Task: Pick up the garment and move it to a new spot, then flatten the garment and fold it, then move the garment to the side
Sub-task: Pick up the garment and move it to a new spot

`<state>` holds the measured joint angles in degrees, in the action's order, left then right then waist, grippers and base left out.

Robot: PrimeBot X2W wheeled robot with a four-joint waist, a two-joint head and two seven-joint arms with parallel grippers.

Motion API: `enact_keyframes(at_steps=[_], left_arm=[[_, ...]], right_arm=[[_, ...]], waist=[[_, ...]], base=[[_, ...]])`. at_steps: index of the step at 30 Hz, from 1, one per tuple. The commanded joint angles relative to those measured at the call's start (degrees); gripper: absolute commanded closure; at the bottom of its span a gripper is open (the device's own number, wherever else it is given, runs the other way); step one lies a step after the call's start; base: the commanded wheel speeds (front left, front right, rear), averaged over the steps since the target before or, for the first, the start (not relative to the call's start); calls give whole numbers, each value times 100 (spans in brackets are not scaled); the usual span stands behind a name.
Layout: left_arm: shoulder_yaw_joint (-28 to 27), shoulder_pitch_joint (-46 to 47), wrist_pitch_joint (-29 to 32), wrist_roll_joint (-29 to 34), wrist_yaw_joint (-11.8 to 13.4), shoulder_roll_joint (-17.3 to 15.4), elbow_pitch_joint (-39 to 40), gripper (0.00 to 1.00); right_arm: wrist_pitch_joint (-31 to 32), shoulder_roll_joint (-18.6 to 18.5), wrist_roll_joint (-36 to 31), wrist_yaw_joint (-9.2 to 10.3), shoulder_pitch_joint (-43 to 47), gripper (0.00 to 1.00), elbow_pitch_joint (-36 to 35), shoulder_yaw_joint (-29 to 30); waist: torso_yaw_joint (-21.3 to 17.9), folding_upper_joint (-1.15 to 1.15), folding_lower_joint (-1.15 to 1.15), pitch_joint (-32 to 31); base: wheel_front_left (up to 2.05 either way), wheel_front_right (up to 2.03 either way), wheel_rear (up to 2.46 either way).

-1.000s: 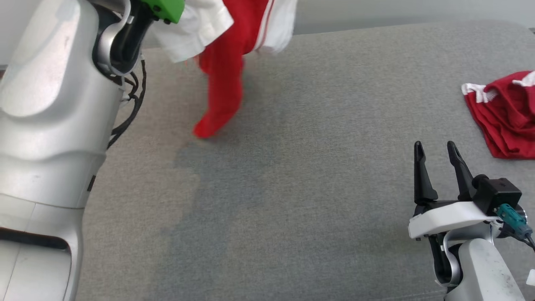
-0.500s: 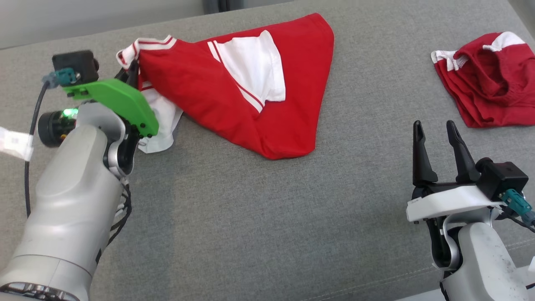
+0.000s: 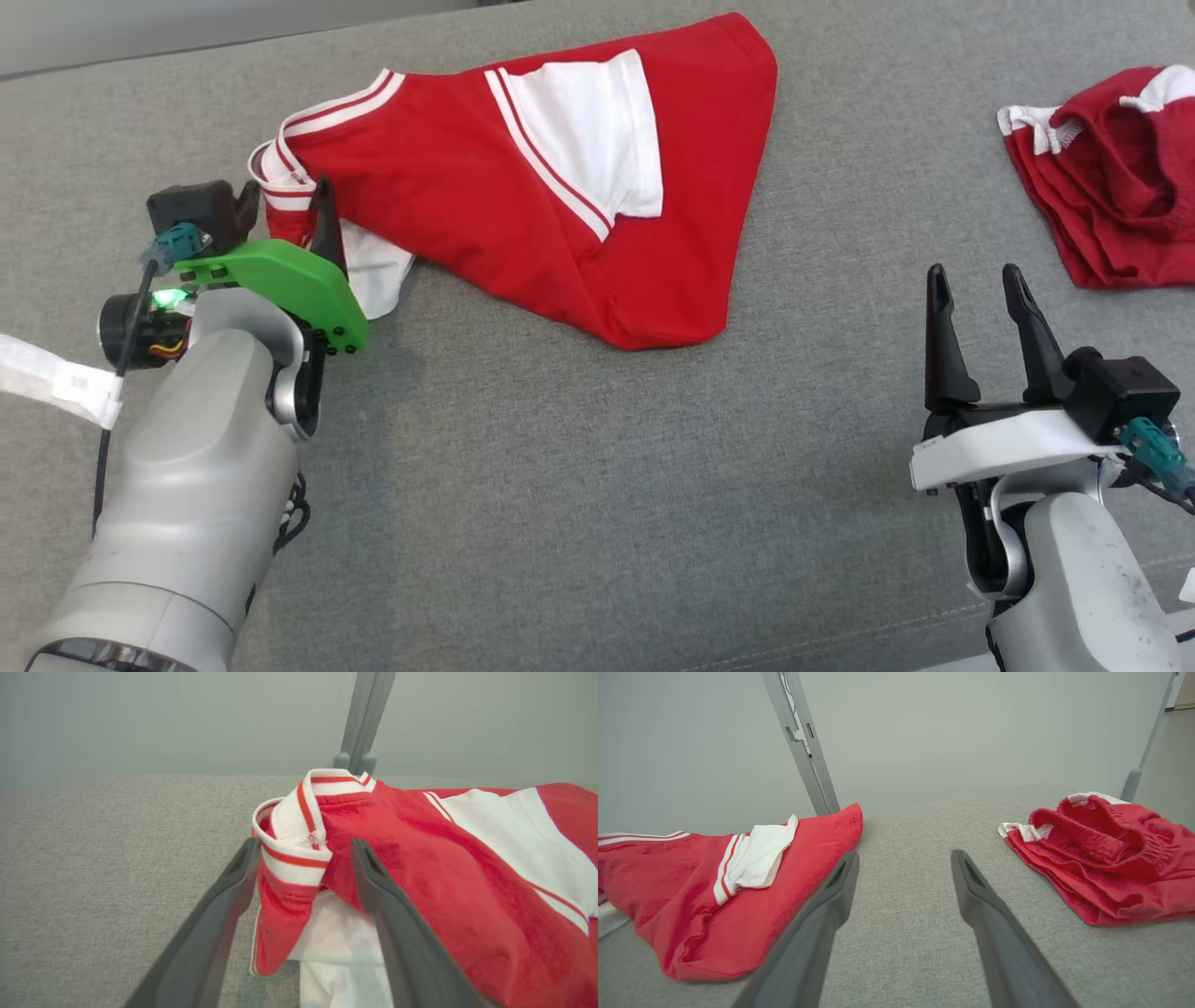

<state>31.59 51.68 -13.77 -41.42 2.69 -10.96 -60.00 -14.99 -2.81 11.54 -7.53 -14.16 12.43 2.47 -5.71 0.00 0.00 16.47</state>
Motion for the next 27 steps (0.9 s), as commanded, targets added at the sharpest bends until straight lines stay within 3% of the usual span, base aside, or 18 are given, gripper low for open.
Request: enact_keyframes(at_steps=[1,4,12,17,27], left_arm=[[18,-73,-80,120,-56,17,68,0],[-6,-293,-144,212,-119,73,278,0],[-476,-1557,-135,1071,215,1,1980,0],[-815,-2650,-135,1600,426,173,2909,0],[-1487,-4212,-136,2124,560,473,3995,0]], right_arm=[[-27,-16,-41,8,67,0,22,9],[-27,-16,-83,8,112,0,61,59],[-26,-16,-256,8,360,0,85,130],[-26,-16,-239,8,682,0,134,151],[-24,-17,-142,8,1113,0,108,-295]], waist=[[153,0,0,-189],[265,0,0,-386],[516,0,0,-945],[678,0,0,-1230],[705,0,0,-1465]], base=[[0,0,0],[0,0,0],[0,0,0],[0,0,0],[0,0,0]])
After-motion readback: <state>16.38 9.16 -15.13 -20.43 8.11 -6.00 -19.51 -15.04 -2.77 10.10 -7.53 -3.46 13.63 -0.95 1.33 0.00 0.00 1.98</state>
